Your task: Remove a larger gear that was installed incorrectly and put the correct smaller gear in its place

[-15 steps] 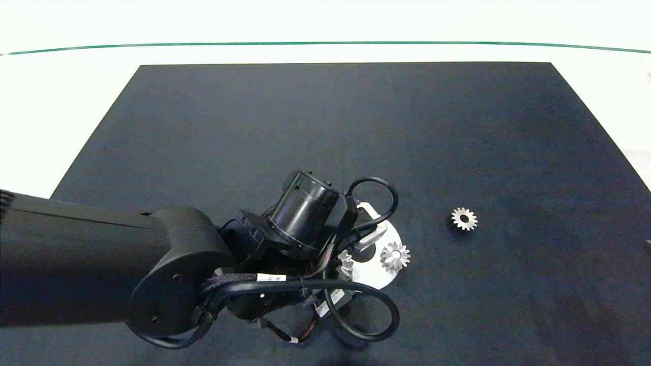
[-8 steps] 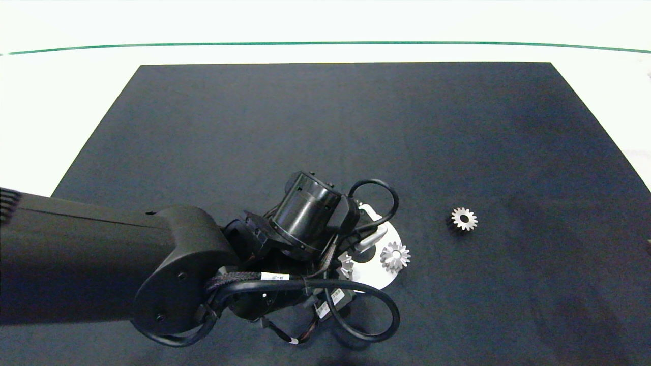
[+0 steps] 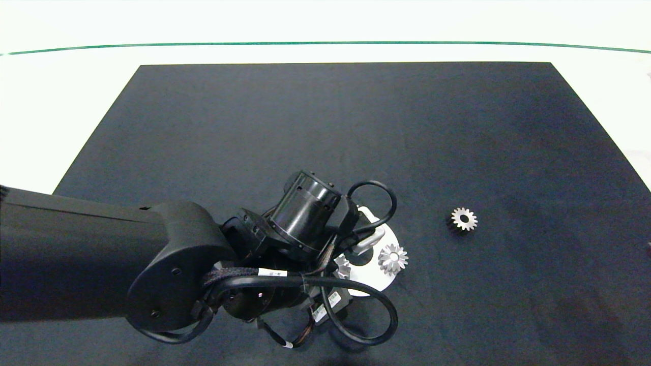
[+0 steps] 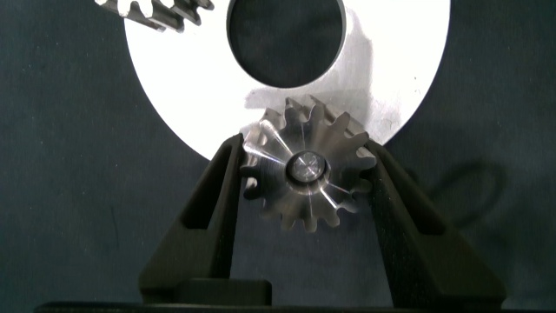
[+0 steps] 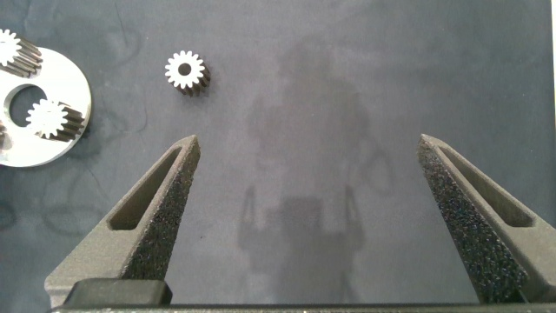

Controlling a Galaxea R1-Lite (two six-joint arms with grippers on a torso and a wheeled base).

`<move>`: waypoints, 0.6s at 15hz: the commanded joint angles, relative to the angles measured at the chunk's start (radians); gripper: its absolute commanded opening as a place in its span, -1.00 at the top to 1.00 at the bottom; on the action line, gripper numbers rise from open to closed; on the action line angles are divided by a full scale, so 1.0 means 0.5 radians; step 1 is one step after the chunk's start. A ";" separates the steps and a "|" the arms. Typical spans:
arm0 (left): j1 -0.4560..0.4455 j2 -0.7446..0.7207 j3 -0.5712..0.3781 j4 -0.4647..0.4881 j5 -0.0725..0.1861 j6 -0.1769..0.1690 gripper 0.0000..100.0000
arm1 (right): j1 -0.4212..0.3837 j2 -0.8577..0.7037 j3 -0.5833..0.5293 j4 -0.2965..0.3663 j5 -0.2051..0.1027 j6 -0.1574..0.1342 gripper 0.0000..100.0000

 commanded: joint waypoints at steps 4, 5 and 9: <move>0.000 -0.018 -0.014 0.032 0.008 0.004 0.50 | 0.001 -0.004 0.001 0.002 0.001 -0.002 -1.00; -0.018 -0.015 -0.014 0.029 0.005 0.004 0.50 | 0.001 -0.007 0.001 0.002 0.001 -0.002 -1.00; -0.031 -0.012 -0.014 0.029 0.008 -0.008 0.50 | 0.001 -0.020 0.001 0.002 0.004 -0.002 -1.00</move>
